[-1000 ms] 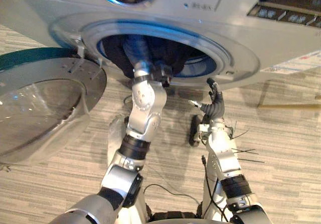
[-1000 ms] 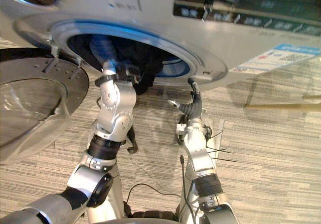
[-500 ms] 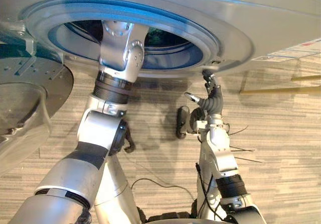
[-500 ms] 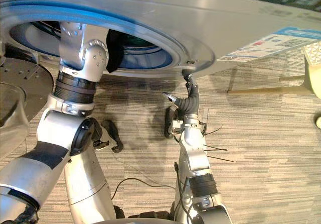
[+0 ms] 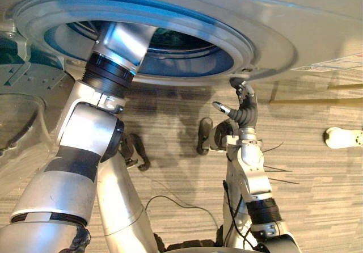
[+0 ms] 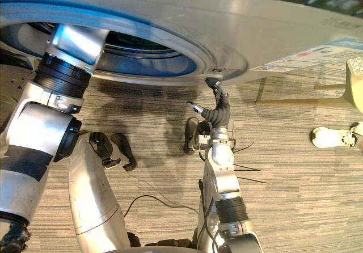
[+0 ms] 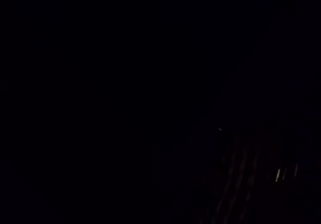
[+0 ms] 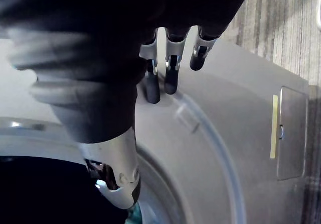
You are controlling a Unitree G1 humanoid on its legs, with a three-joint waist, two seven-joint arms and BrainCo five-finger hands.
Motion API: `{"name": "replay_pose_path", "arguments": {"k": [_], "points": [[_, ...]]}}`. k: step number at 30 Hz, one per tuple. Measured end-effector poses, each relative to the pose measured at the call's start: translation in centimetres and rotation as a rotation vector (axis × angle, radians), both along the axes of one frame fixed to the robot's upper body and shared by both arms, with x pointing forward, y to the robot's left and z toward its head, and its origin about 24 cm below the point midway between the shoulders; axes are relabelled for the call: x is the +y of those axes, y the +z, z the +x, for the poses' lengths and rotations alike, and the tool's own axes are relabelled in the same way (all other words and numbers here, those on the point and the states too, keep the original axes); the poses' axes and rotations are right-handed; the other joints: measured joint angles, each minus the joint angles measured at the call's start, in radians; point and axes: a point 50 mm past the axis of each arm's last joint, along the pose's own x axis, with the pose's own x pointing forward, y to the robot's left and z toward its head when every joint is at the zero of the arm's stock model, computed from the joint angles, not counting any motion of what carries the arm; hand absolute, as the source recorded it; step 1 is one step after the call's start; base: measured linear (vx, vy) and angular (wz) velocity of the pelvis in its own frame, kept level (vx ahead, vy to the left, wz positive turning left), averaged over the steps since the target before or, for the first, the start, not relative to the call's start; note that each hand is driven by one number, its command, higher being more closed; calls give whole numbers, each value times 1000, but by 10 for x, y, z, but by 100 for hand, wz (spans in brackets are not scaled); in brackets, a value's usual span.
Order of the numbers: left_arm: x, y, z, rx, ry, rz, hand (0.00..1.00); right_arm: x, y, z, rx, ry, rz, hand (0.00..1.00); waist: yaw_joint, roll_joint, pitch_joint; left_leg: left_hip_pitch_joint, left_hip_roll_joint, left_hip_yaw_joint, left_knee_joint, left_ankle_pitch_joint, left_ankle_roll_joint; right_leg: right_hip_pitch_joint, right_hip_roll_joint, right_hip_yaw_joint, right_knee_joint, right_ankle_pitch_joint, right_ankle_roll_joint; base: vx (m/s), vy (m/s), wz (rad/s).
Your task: Pick up the laundry basket with both hands and put the clothes into the washing machine.
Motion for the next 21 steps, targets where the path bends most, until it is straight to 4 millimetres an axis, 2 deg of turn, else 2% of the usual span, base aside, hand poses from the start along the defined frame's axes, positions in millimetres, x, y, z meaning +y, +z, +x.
{"name": "replay_pose_path", "arguments": {"k": [2, 8, 14, 16, 17, 21], "points": [[5, -11, 12, 68, 135, 140, 0, -1, 1, -1, -9, 27, 8, 0, 3, 0, 0, 0, 1, 3, 2, -2, 2, -4, 0, 4, 2, 1, -2, 37, -7, -1], [18, -16, 18, 78, 330, 367, 0, -7, 2, -3, -18, 58, 1, 0, 18, 1, 0, -4, 2, 7, 2, -4, 1, -15, 0, 9, 6, -1, 1, 16, -5, 0], [18, -21, 19, 63, 364, 444, 0, -8, 4, -4, -26, 64, 0, 0, 23, 2, -1, -12, 1, 5, 1, -3, 1, -20, -1, 7, 5, 0, 0, 5, -2, 0], [21, -18, 19, 98, 309, 362, 0, -9, 4, -4, -25, 63, -4, 0, 27, 3, 0, -12, 1, 5, 1, -3, 1, -20, -1, 7, 5, 0, 0, 15, -7, 1], [26, -12, 17, 146, 213, 207, 0, -9, 4, -4, -25, 62, -4, 0, 27, 3, 0, -12, 1, 6, -1, -2, 0, -21, -1, 7, 6, 2, -4, 0, 0, 0], [50, 7, 12, 185, 42, -155, 0, -10, 4, -5, -26, 52, -25, 0, 34, 3, 0, -10, 0, 7, -17, 4, -10, -23, -1, 5, 0, 1, -8, 23, -18, 3]]}}
